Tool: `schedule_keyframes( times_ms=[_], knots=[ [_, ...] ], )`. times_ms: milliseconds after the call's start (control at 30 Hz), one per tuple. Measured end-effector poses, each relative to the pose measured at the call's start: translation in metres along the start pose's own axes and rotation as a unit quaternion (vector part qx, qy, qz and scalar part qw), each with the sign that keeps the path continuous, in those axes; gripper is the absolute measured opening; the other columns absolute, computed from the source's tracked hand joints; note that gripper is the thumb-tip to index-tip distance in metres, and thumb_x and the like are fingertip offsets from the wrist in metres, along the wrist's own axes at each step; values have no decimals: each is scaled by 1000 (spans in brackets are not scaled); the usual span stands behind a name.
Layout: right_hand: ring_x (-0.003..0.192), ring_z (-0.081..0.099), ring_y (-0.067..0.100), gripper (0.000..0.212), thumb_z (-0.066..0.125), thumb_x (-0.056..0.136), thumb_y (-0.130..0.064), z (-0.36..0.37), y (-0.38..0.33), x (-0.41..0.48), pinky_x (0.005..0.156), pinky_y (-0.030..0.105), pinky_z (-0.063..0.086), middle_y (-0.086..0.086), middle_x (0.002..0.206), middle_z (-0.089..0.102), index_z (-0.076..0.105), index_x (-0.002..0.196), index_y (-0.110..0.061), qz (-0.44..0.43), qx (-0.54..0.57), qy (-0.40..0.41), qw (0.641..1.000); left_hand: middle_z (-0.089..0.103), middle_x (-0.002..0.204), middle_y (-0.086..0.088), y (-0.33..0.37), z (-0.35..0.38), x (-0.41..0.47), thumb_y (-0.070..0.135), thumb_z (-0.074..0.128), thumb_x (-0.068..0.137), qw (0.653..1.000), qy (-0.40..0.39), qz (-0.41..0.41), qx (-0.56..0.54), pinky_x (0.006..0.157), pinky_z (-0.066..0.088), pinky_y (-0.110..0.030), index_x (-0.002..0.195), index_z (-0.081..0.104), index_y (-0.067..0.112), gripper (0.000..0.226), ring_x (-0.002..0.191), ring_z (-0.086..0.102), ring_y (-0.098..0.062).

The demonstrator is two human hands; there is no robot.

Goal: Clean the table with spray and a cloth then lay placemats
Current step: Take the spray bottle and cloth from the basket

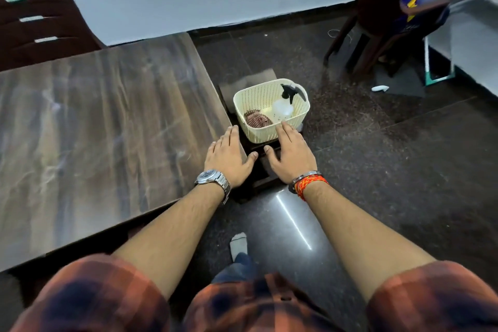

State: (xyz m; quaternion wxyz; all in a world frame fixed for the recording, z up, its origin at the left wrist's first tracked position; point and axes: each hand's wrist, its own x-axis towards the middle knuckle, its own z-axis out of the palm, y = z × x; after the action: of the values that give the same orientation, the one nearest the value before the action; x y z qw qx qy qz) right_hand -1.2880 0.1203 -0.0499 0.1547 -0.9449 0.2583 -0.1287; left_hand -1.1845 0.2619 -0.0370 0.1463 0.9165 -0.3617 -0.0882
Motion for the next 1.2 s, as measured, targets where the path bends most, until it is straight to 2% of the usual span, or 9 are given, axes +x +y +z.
schedule_keyframes(
  times_ms=[133,267,400,667,767,833,933,1067,1200],
  knots=[
    [142,27,26,64,51,91,-38,-2,31,73,117,37,22,14,152,34,36,144,-5,7,-17,-21,1000,18,166,-8,10,-2,75,56,47,95,999,-26,18,15,121,18,-42,159,11,10,86,149,26,-25],
    [140,29,30,64,52,91,-38,5,57,139,116,42,26,17,150,35,38,142,-3,27,-11,-11,1000,19,165,-9,19,0,149,57,48,94,999,-41,18,11,121,19,-43,158,10,8,89,148,27,-26],
    [143,23,29,66,51,91,-38,21,82,190,118,42,21,16,153,29,35,143,-1,-5,-23,-57,998,17,166,-9,29,18,196,61,47,93,998,-50,6,32,122,16,-43,159,9,8,93,149,24,-25],
    [143,23,29,71,55,88,-35,46,150,285,117,40,22,16,154,27,29,146,-3,-35,-18,-153,987,6,167,-8,51,54,274,60,51,90,988,-105,-108,15,123,9,-45,159,1,9,99,152,15,-25],
    [135,33,32,68,59,87,-30,53,169,310,110,42,34,15,149,33,30,143,-4,-24,-24,-199,979,6,167,-8,61,59,292,60,53,90,984,-107,-142,1,123,9,-44,159,-1,10,101,152,15,-26],
    [126,42,34,61,62,86,-29,61,177,320,98,44,43,15,138,43,35,136,-6,13,-32,-238,971,6,167,-8,67,61,297,60,54,89,981,-111,-157,-9,123,10,-44,159,-2,10,103,152,16,-26],
    [115,52,36,46,59,90,-28,74,185,322,87,42,46,17,125,54,42,126,-5,40,-25,-310,950,2,168,-7,70,65,294,60,56,88,978,-138,-155,-9,123,10,-44,159,-6,10,106,152,14,-25],
    [102,59,38,29,48,96,-22,84,186,329,78,40,47,21,111,62,48,118,-4,54,-16,-292,955,1,168,-7,59,61,297,60,55,88,973,-166,-161,-16,124,9,-42,158,-8,10,108,152,14,-25],
    [96,62,38,23,51,91,-17,85,185,347,76,37,49,21,103,66,59,108,-3,34,-47,-278,959,5,167,-9,52,58,295,60,58,87,972,-166,-166,-29,123,10,-41,158,-8,9,110,152,17,-26]
  ],
)
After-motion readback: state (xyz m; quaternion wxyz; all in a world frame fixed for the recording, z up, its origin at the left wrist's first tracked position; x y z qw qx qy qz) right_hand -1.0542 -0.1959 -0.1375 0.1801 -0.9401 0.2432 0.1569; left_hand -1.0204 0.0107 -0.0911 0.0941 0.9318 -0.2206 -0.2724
